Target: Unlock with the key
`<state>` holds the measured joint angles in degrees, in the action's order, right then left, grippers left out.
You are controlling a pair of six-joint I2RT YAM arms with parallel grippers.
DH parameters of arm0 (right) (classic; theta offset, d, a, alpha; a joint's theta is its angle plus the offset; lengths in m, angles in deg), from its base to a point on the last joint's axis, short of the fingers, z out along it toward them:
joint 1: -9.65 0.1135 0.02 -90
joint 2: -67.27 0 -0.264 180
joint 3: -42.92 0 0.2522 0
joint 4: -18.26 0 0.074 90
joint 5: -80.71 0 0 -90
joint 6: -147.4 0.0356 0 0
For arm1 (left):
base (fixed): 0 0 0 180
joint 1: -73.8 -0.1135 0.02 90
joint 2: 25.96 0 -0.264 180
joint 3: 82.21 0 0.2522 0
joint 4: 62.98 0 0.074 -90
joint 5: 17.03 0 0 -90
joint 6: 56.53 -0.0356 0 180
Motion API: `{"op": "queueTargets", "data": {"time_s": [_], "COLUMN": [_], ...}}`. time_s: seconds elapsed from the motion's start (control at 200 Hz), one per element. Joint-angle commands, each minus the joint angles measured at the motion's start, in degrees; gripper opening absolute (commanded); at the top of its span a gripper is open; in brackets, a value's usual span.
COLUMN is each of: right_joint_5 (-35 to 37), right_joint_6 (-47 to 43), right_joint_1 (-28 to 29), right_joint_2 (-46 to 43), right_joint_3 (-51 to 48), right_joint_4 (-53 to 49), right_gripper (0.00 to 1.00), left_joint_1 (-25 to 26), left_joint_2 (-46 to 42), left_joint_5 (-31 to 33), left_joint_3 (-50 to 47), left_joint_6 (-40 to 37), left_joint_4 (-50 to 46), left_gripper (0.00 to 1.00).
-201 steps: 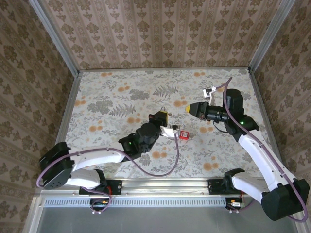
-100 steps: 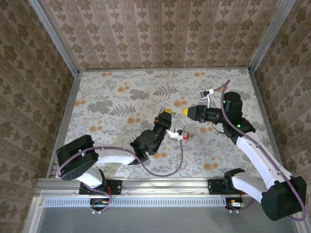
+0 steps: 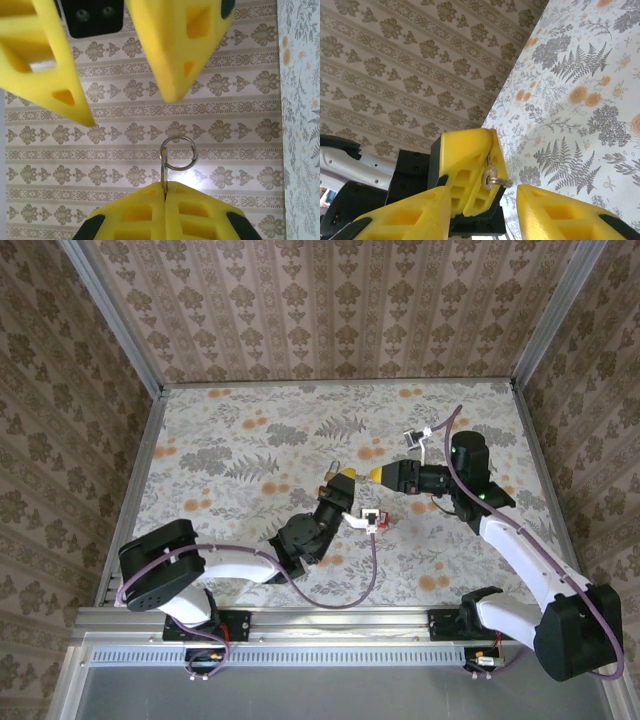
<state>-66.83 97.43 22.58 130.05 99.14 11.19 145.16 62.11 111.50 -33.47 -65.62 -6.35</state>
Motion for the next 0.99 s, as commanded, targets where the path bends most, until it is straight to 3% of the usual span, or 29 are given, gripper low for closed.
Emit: {"op": "queueTargets", "data": {"time_s": [0.0,0.25,0.495,0.65,0.99], "right_joint_5": [-1.8,-1.5,0.4,-1.4,-1.8], "right_joint_6": [1.2,1.4,-1.3,4.3,7.4], "right_joint_1": [0.6,0.8,0.7,1.0,1.4], "right_joint_2": [0.3,1.1,1.0,1.5,0.7], "right_joint_3": [-0.6,-2.2,-1.8,-3.7,-4.5], "right_joint_4": [3.6,4.0,-1.4,5.4,9.0], "right_gripper": [0.41,0.37,0.4,0.38,0.3], "left_joint_1": [0.8,1.5,1.6,1.7,1.8], "left_joint_2": [0.9,2.8,3.0,3.0,3.7], "left_joint_5": [-0.5,0.0,0.1,0.2,0.3], "left_joint_3": [0.6,1.9,2.8,2.7,3.3], "left_joint_6": [-0.5,0.3,-0.1,-0.1,0.3], "left_joint_4": [2.5,2.6,2.7,2.8,2.8], "left_gripper": [0.0,0.0,0.0,0.0,0.0]}}
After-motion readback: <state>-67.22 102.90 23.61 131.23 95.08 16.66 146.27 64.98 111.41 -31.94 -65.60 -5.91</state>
